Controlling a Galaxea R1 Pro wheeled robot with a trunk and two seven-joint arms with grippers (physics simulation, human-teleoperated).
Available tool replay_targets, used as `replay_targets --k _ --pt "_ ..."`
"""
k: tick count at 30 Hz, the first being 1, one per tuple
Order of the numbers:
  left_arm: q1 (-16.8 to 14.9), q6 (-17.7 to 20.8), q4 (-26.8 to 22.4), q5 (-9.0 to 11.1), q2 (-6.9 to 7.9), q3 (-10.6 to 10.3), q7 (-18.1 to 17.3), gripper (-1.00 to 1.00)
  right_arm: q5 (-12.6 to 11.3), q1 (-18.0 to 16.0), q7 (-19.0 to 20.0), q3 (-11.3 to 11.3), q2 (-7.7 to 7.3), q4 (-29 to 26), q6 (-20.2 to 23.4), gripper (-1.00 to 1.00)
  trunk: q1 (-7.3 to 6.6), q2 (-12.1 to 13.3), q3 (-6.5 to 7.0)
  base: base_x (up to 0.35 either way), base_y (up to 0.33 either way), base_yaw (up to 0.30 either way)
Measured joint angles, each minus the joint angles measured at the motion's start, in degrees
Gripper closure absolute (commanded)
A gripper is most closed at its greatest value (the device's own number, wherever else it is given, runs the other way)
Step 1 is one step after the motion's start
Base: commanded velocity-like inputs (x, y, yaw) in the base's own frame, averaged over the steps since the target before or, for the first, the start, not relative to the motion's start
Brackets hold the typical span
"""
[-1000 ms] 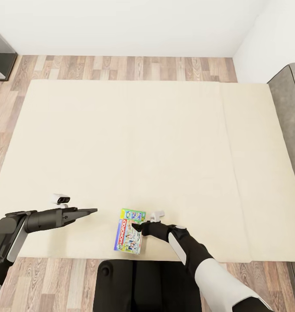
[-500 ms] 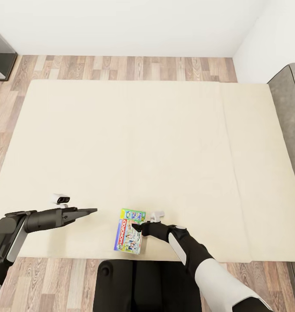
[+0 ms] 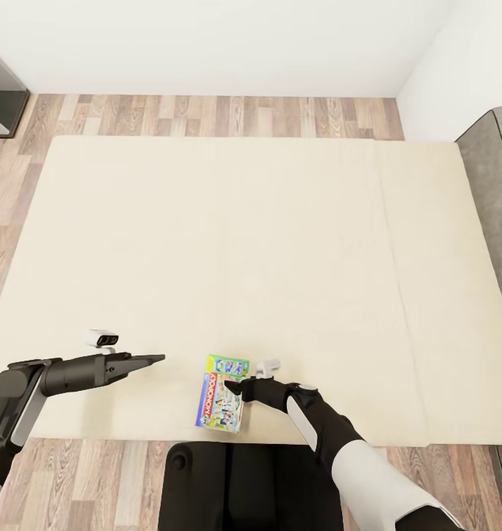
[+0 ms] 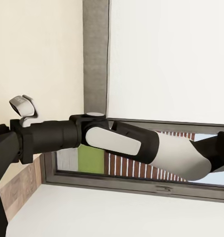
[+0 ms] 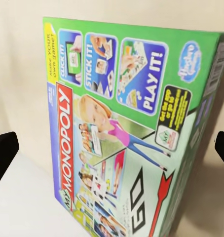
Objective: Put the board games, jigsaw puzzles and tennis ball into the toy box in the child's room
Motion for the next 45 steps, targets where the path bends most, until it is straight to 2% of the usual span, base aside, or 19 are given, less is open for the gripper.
replay_targets --k 20,45 --pt "0.03 0.0 0.0 0.02 0.61 -0.05 0.0 -1.0 0.0 -0.05 0.0 -0.03 0.0 0.0 0.01 -1.0 0.0 0.0 0.0 0.0 0.078 0.0" --pt "0.03 -0.04 0.0 0.03 0.69 -0.05 0.0 -1.0 -0.04 -0.06 -0.02 -0.15 0.0 1.23 1.35 -1.0 0.0 0.0 0.0 0.0 0.005 0.0"
